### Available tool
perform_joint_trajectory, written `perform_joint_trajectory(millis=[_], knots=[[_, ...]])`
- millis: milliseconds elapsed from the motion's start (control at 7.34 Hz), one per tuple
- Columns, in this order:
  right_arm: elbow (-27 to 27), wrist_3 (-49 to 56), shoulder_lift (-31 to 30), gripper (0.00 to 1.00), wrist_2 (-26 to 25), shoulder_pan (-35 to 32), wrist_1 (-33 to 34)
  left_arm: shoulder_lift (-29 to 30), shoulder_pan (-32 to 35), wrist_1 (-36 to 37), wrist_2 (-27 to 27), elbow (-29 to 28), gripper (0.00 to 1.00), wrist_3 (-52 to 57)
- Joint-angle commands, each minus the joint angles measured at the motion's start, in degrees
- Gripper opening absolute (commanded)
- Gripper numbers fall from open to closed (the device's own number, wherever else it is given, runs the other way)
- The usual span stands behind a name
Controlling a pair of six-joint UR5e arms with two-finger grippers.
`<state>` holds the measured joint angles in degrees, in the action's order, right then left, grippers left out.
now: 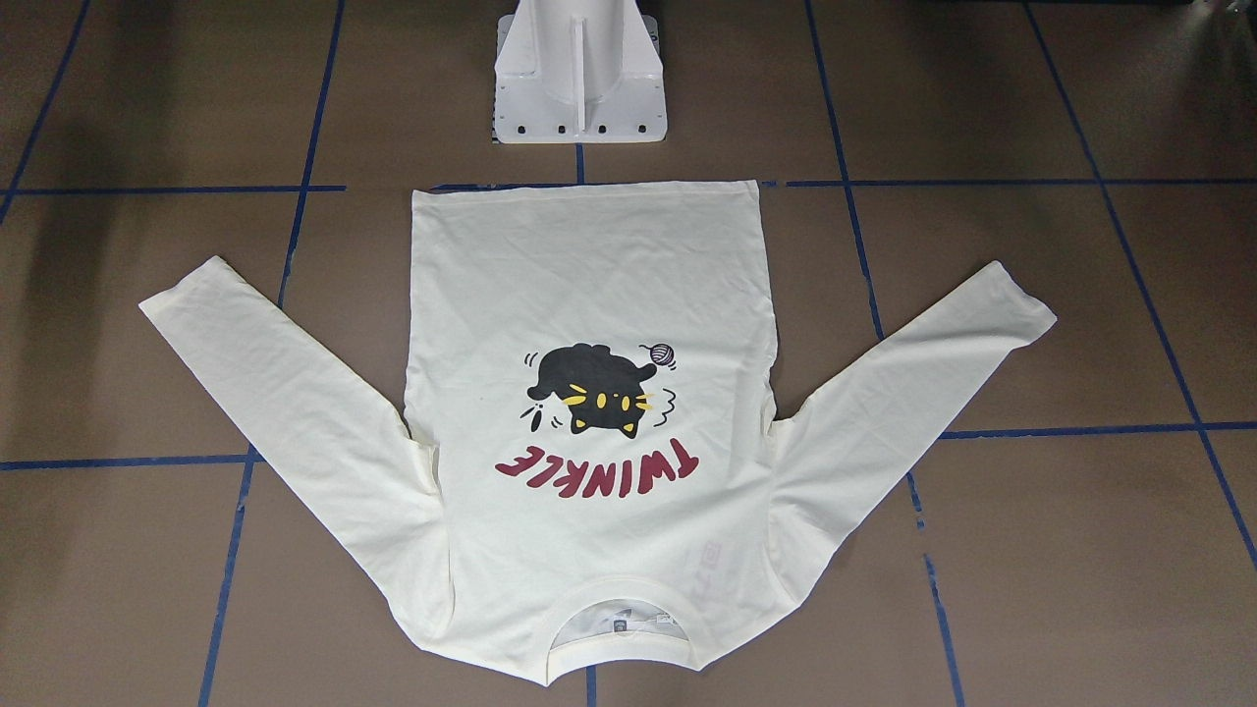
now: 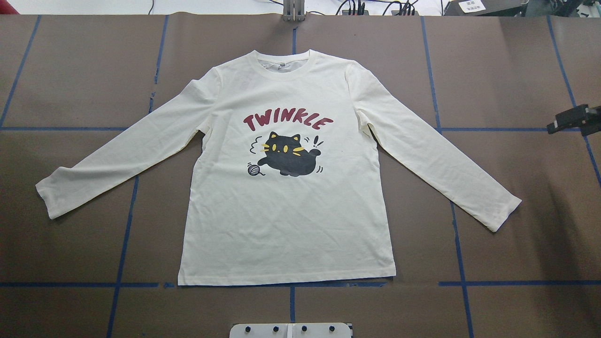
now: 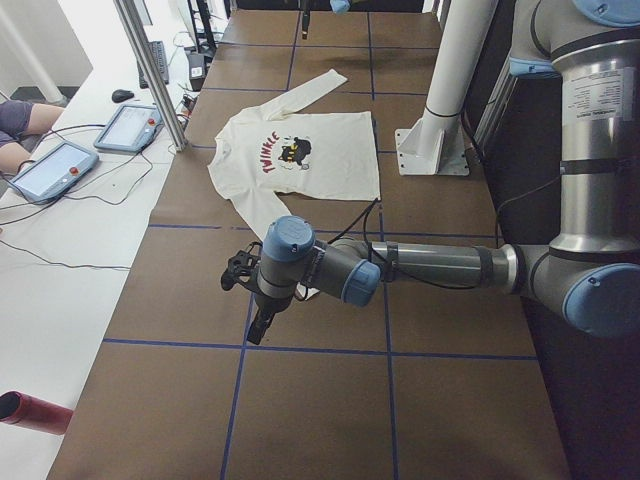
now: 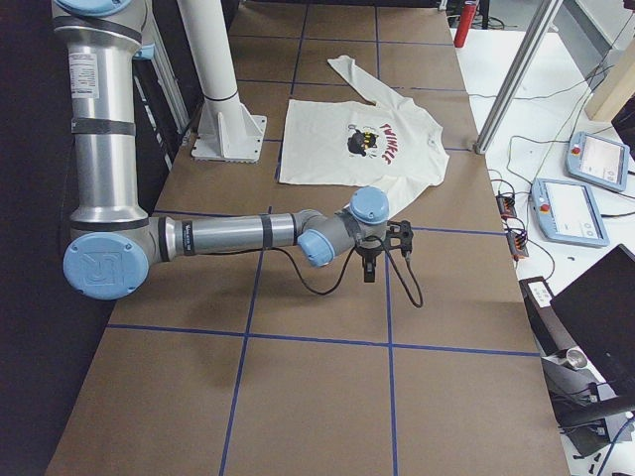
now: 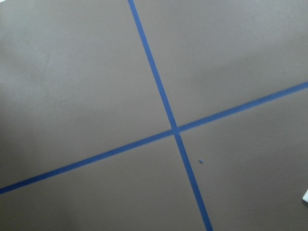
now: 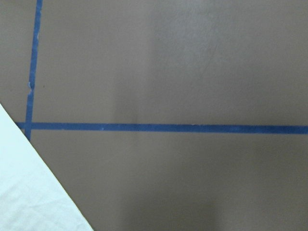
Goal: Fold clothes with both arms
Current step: 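Reach the right gripper to the nearest sleeve cuff and grasp it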
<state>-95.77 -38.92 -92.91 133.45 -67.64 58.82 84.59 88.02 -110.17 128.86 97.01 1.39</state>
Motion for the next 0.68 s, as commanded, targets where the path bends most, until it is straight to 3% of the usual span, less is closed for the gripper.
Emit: perform_joint_trajectory(millis=[0, 136, 272, 545], knots=[[-6.43, -12.34, -5.52, 1.0, -5.21, 10.48, -3.45, 0.31, -0.04, -0.49, 0.16, 0.11, 1.0, -2.35], [-8.45, -19.89, -5.52, 1.0, -8.43, 16.25, -3.45, 0.31, -0.04, -0.49, 0.16, 0.2, 0.99, -2.27], [-8.81, -21.44, -5.87, 1.0, -12.56, 20.66, -3.45, 0.31, -0.04, -0.4, 0.16, 0.37, 1.0, -2.27], [-6.55, -21.55, -5.62, 1.0, -15.49, 25.0, -3.27, 0.31, -0.04, -0.49, 1.9, 0.37, 0.99, -2.18]])
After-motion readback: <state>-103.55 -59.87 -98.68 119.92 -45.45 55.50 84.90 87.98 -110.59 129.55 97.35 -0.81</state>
